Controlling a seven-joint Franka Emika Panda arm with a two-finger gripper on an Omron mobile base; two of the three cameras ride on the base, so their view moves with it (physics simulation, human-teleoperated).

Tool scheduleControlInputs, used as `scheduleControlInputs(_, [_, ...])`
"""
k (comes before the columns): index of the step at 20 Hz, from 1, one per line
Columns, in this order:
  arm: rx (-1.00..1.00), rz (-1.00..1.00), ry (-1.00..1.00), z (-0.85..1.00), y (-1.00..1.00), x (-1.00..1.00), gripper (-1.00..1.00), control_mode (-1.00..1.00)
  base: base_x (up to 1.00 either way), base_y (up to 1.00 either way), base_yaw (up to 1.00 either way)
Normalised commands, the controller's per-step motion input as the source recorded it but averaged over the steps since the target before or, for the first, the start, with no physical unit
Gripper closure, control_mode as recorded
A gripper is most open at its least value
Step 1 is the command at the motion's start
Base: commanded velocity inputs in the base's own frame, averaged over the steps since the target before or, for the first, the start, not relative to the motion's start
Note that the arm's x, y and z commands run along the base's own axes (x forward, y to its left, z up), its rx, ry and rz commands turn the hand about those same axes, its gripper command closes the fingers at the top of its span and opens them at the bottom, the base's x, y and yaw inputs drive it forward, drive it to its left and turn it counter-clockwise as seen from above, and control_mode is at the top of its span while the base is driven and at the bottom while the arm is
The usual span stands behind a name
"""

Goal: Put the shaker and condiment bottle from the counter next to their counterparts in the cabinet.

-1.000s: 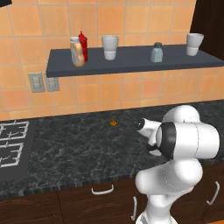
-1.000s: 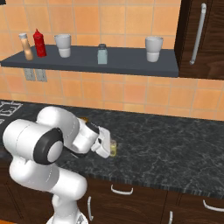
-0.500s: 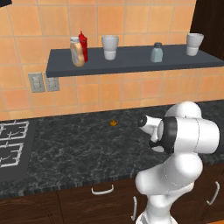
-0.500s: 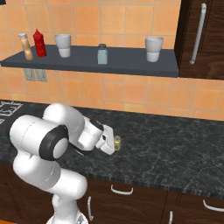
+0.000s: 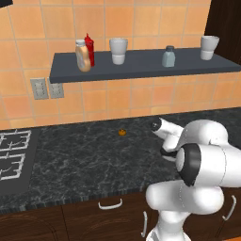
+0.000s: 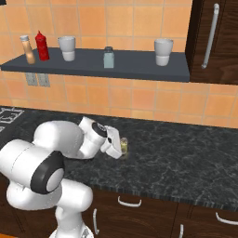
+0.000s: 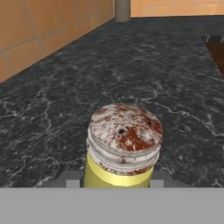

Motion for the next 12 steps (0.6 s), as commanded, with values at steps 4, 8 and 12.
scheduleControlInputs(4, [0.0,0.03,0.0,0.46,0.0,0.0,1.0,-1.0,0.0,0.0,0.0])
scheduleControlInputs(8, [0.0,0.04,-0.07,0.45,-0.01,-0.09,1.0,-1.0,0.0,0.0,0.0])
scheduleControlInputs(12, [0.0,0.04,-0.12,0.43,-0.05,-0.2,1.0,-1.0,0.0,0.0,0.0])
